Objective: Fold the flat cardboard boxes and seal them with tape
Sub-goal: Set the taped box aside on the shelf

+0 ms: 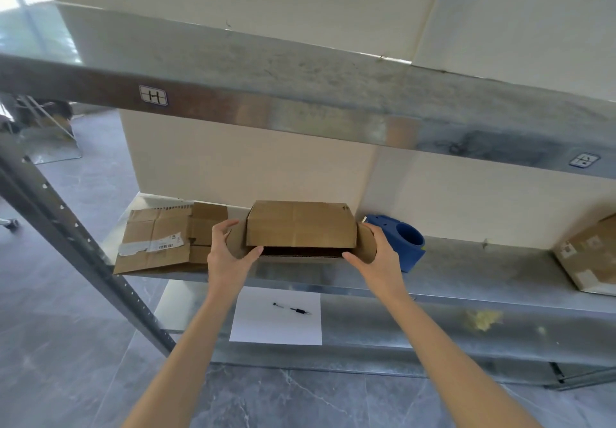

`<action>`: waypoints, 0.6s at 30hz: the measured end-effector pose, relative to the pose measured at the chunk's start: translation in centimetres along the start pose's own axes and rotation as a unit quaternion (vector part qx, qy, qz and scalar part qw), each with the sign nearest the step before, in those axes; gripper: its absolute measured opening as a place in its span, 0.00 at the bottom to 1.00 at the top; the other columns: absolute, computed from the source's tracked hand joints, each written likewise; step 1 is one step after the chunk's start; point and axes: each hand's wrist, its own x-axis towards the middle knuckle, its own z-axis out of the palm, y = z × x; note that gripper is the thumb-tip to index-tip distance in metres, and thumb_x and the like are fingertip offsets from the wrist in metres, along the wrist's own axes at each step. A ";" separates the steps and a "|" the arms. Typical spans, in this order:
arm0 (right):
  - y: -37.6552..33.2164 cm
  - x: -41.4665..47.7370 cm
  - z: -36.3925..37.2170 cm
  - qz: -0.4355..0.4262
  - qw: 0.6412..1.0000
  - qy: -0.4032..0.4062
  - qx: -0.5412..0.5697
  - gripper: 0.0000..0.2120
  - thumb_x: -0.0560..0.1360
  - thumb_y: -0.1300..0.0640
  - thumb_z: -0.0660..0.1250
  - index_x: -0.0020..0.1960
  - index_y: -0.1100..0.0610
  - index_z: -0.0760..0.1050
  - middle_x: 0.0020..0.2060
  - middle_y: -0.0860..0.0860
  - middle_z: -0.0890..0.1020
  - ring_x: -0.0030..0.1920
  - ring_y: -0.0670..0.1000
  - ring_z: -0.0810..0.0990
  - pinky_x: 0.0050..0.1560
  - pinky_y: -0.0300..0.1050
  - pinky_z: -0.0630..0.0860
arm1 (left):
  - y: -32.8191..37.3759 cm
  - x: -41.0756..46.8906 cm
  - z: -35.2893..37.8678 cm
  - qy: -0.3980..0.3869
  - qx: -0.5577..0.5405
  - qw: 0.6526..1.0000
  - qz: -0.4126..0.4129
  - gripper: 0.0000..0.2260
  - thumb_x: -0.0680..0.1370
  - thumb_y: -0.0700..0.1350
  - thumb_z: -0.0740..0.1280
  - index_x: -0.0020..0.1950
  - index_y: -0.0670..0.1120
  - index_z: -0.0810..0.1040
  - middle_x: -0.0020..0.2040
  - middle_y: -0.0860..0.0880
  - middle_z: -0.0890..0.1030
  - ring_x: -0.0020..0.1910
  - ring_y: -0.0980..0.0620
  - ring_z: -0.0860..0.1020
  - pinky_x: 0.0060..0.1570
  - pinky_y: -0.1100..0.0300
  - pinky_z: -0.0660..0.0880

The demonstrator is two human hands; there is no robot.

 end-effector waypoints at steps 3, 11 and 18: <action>0.0 0.4 0.1 0.002 1.000 0.023 0.003 0.21 0.72 0.54 0.76 0.62 0.47 0.73 0.48 0.33 0.78 0.51 0.37 0.77 0.51 0.35 0.72 | 0.2 -0.1 0.3 0.010 0.016 1.000 -0.012 0.31 0.71 0.40 0.78 0.68 0.49 0.67 0.63 0.51 0.74 0.62 0.51 0.71 0.60 0.56 0.69; -1.0 1.6 -0.2 0.054 0.994 0.090 -0.011 0.16 0.73 0.38 0.69 0.53 0.48 0.73 0.40 0.34 0.76 0.41 0.38 0.76 0.40 0.33 0.69 | -0.5 -0.1 -0.2 -0.113 -0.036 0.993 -0.016 0.36 0.70 0.31 0.76 0.67 0.59 0.64 0.62 0.58 0.74 0.65 0.53 0.72 0.63 0.54 0.74; -2.1 2.3 0.4 0.100 0.982 0.159 -0.038 0.19 0.72 0.33 0.67 0.42 0.50 0.74 0.34 0.39 0.77 0.39 0.47 0.77 0.39 0.44 0.68 | -0.5 -0.8 0.0 -0.178 -0.071 0.981 -0.014 0.39 0.71 0.28 0.74 0.69 0.61 0.64 0.67 0.69 0.66 0.71 0.56 0.67 0.65 0.50 0.74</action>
